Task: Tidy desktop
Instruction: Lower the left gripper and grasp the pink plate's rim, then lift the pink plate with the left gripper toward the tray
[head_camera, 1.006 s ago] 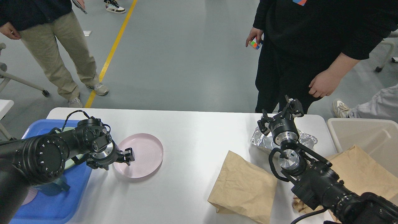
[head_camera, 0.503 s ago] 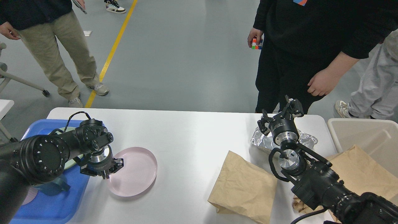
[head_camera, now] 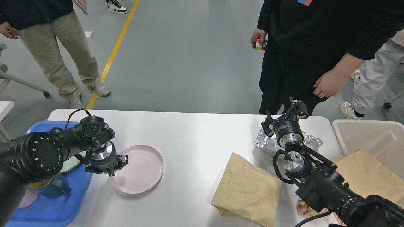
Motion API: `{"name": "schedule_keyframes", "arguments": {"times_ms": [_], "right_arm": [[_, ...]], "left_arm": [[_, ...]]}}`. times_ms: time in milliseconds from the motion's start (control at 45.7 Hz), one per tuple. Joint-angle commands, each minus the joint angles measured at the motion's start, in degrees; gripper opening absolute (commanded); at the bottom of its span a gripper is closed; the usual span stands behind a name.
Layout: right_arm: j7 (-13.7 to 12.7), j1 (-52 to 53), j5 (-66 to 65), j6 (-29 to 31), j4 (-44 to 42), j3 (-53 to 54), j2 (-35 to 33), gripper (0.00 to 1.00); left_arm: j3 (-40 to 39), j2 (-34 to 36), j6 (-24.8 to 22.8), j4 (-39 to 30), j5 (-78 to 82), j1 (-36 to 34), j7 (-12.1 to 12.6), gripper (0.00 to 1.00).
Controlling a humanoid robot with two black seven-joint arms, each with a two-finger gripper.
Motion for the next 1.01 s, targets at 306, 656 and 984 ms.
{"name": "schedule_keyframes", "arguments": {"times_ms": [306, 656, 984], "right_arm": [[0.0, 0.0, 0.0, 0.0, 0.02, 0.0, 0.0, 1.0], [0.0, 0.0, 0.0, 0.0, 0.02, 0.0, 0.0, 1.0], [0.0, 0.0, 0.0, 0.0, 0.02, 0.0, 0.0, 1.0]], "left_arm": [[-0.25, 0.34, -0.74, 0.02, 0.05, -6.79, 0.39, 0.0], [-6.32, 4.82, -10.84, 0.02, -0.03, -13.64, 0.39, 0.0], [-7.37, 11.59, -16.1, -0.16, -0.56, -22.86, 0.48, 0.0]]}}
